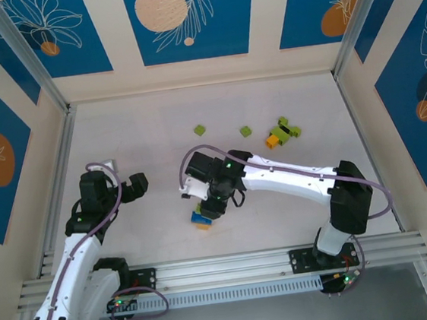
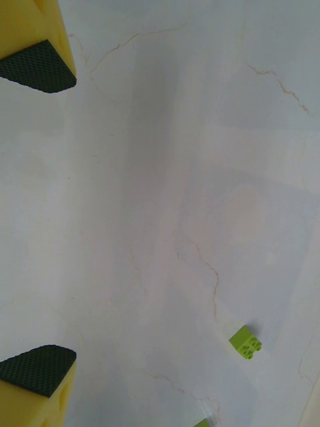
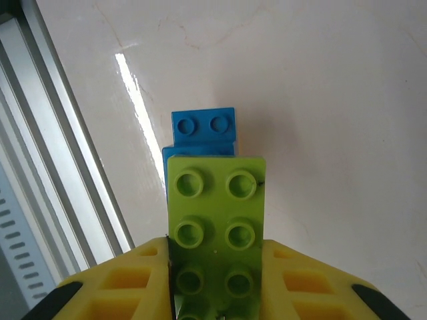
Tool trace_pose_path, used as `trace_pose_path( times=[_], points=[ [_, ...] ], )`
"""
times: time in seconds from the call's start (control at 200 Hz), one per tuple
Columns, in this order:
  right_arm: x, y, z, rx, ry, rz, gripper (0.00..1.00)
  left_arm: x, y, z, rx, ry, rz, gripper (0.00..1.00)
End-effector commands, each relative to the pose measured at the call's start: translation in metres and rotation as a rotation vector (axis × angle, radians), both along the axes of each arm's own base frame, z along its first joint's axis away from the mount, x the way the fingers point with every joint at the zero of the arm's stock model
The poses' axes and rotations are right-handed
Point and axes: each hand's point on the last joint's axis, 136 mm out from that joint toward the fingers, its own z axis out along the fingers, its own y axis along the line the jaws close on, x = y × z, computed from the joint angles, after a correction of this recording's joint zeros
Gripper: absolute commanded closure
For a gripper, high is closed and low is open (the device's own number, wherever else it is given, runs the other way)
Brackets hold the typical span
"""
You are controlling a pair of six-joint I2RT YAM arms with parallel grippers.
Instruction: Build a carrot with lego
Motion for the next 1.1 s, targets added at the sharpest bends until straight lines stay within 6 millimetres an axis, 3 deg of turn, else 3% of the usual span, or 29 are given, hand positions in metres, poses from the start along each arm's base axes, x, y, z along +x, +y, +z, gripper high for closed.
trace_pose_path(
  times=[0.0, 1.095],
  points=[
    [-0.001, 0.012, 0.0, 0.027, 0.008, 0.006, 0.71, -0.001, 0.002, -0.003, -0.004, -0.003, -0.003, 0.0],
    [-0.014, 0.02, -0.023, -0.01, 0.088, 0.034, 0.71, -0.001, 0.002, -0.003, -0.003, -0.004, -0.003, 0.0]
  ],
)
